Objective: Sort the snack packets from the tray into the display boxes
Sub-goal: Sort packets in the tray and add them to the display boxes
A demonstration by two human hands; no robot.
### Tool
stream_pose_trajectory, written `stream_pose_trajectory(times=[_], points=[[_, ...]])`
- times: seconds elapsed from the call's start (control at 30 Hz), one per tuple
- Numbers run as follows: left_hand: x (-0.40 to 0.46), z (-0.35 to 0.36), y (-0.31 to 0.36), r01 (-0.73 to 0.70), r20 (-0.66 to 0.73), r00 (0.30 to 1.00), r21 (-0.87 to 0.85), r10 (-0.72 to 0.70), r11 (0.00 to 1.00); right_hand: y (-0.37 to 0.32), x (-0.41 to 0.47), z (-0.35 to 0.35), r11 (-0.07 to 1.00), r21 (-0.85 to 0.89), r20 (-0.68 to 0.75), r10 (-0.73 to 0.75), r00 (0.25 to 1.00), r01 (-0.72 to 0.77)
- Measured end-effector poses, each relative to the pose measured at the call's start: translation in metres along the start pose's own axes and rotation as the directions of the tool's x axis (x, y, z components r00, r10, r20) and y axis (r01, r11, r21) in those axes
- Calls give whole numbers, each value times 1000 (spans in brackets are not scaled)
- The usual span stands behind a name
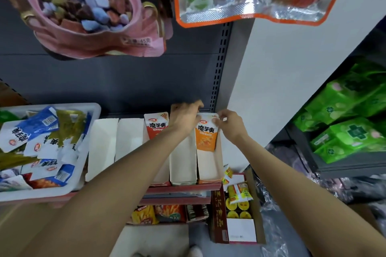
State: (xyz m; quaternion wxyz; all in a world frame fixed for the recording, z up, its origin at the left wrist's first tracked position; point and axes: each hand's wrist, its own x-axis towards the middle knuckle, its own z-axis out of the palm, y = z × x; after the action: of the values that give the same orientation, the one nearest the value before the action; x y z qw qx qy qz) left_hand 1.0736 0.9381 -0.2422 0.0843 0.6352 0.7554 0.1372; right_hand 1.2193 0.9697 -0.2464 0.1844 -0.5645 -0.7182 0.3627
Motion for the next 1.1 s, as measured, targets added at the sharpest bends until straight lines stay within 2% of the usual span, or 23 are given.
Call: stream_pose_trajectory(times=[0.33, 0.47, 0.53, 0.63, 0.7, 0.77, 0.9, 0.97, 1.03, 1.1], points=[[-1, -2, 0, -25, 15, 1000, 33, 25, 999, -4, 2, 6, 995, -95, -8, -22, 1000, 21], [-14, -8, -4, -55, -48, 997, -16, 55, 998, -11, -4, 9, 983, -167, -66, -93, 993, 81], [-27, -14, -13, -57, -85, 995, -81, 50, 995, -24, -14, 12, 967, -210, -89, -163, 983, 142], [-48, -27, -41, -4, -156, 987, -296, -44, 955, -52, -32, 26, 929, -256, -74, -294, 953, 267], [-66, -39, -62, 55, -182, 973, -425, -144, 904, -72, -38, 41, 913, -252, -13, -335, 942, 322], [-86, -53, -86, 109, -192, 955, -480, -226, 871, -95, -42, 60, 917, -178, 76, -348, 934, 356], [-121, -71, -156, 159, -286, 917, -376, -277, 913, -145, -54, 115, 887, -140, 246, -399, 883, 440], [-135, -80, -198, 227, -309, 895, -304, -321, 925, -171, -60, 148, 864, -133, 303, -430, 850, 485], [-150, -89, -240, 308, -292, 885, -218, -363, 926, -196, -64, 182, 849, -135, 334, -447, 830, 512], [-162, -96, -280, 343, -228, 904, -120, -362, 932, -219, -67, 215, 843, -156, 359, -437, 825, 515]])
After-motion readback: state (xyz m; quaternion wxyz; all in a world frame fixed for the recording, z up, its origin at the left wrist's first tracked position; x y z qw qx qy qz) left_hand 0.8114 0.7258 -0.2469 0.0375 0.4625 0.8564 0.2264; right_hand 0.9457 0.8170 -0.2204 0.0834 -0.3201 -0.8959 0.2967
